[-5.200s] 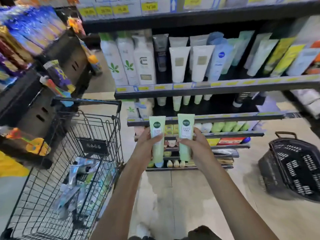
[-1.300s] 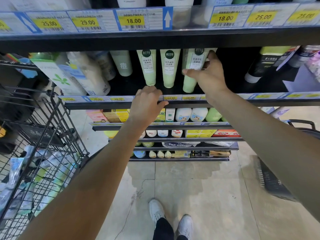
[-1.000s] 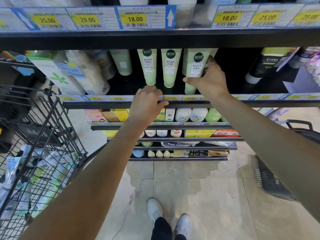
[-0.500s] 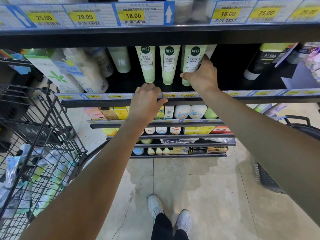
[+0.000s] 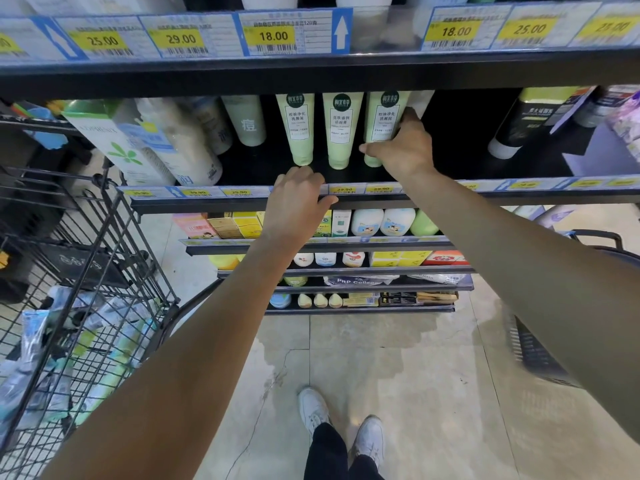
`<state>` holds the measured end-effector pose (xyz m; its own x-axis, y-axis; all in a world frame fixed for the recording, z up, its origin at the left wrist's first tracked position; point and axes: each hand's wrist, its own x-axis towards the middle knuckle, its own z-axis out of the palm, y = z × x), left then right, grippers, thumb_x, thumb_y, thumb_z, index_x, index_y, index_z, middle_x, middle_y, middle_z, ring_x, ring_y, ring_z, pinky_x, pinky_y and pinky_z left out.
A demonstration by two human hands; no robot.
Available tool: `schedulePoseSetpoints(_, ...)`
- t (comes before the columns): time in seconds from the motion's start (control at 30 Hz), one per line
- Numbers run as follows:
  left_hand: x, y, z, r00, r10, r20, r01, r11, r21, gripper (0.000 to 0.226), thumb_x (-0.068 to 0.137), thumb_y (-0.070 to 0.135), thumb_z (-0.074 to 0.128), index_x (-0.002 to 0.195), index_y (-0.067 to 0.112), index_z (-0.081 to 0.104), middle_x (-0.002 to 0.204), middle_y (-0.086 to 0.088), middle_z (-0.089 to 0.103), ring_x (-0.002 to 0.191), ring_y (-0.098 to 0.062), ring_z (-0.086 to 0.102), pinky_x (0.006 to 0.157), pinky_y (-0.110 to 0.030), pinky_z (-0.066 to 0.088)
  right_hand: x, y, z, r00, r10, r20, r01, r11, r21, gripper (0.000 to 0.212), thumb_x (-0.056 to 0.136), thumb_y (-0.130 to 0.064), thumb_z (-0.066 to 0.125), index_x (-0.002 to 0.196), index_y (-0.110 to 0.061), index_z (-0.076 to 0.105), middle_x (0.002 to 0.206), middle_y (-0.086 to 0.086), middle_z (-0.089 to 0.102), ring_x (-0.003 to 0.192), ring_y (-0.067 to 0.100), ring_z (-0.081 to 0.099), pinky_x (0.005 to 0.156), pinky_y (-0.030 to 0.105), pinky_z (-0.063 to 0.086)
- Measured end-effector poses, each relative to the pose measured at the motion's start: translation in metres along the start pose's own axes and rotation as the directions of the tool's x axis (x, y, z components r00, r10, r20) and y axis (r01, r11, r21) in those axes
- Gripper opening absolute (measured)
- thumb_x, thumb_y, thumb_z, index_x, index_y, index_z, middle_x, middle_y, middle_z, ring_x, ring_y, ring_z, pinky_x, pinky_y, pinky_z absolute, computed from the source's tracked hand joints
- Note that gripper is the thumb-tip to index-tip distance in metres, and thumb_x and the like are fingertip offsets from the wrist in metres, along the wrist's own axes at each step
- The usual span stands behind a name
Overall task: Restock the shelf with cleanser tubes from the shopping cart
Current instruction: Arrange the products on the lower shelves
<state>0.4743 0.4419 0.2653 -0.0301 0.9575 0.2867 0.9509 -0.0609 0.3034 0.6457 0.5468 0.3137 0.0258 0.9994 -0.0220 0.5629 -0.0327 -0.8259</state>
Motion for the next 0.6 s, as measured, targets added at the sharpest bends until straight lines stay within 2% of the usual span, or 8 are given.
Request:
schedulePoseSetpoints(0.13, -0.003, 0.001, -0.009, 0.998, 0.018, 0.068, -0.018, 1.000, 0.005, 0.038, 0.094, 0.036, 0.073, 0.113, 0.003, 0.069, 0.108, -0.013, 0.066, 0.105, -0.032, 0.058, 0.095, -0.044, 0.045, -0.009, -0.001, -0.012, 0.998, 0.017, 0.065, -0.013, 0.998, -0.066, 0.066, 0.078, -0.026, 0.090, 0.130, -0.012, 0.052, 0.122, -0.003, 0.065, 0.111, 0.012, 0.061, 0.093, 0.023, 0.047)
schedulePoseSetpoints(0.27, -0.016, 0.002, -0.035, 0.997, -0.029, 0.069, 0.037, 0.993, -0.110, 0.047, 0.097, 0.030, 0.071, 0.134, 0.003, 0.061, 0.128, -0.013, 0.062, 0.123, -0.031, 0.054, 0.104, -0.043, 0.047, -0.035, -0.003, -0.031, 0.994, 0.028, 0.110, -0.007, 0.982, -0.186, 0.069, 0.088, -0.037, 0.081, 0.142, -0.010, 0.047, 0.137, 0.009, 0.061, 0.126, 0.026, 0.059, 0.103, 0.036, 0.049)
schedulePoseSetpoints(0.37, -0.046, 0.008, -0.059, 0.998, -0.061, 0.010, 0.062, 0.991, -0.115, 0.048, 0.099, 0.027, 0.068, 0.140, 0.003, 0.057, 0.134, -0.014, 0.059, 0.129, -0.031, 0.050, 0.110, -0.042, 0.044, -0.075, -0.003, -0.044, 0.984, -0.076, 0.162, 0.131, 0.924, -0.360, 0.062, 0.098, -0.039, 0.067, 0.148, -0.010, 0.046, 0.140, 0.016, 0.055, 0.129, 0.034, 0.054, 0.103, 0.042, 0.048)
schedulePoseSetpoints(0.43, -0.071, 0.013, -0.077, 0.994, -0.112, -0.011, 0.111, 0.991, -0.075, 0.046, 0.099, 0.029, 0.066, 0.138, 0.004, 0.059, 0.131, -0.015, 0.061, 0.127, -0.034, 0.052, 0.111, -0.044, 0.042, -0.108, -0.006, -0.051, 0.961, -0.151, 0.233, 0.242, 0.869, -0.432, 0.055, 0.101, -0.038, 0.060, 0.147, -0.011, 0.048, 0.139, 0.014, 0.053, 0.131, 0.033, 0.050, 0.103, 0.043, 0.047)
schedulePoseSetpoints(0.6, -0.139, 0.027, -0.131, 0.968, -0.237, -0.079, 0.235, 0.971, -0.039, 0.042, 0.101, 0.035, 0.056, 0.128, 0.003, 0.065, 0.120, -0.018, 0.066, 0.113, -0.041, 0.061, 0.098, -0.051, 0.049, -0.194, -0.028, -0.061, 0.885, -0.299, 0.358, 0.443, 0.777, -0.447, 0.052, 0.101, -0.037, 0.057, 0.143, -0.007, 0.055, 0.138, 0.017, 0.057, 0.131, 0.035, 0.050, 0.110, 0.048, 0.044)
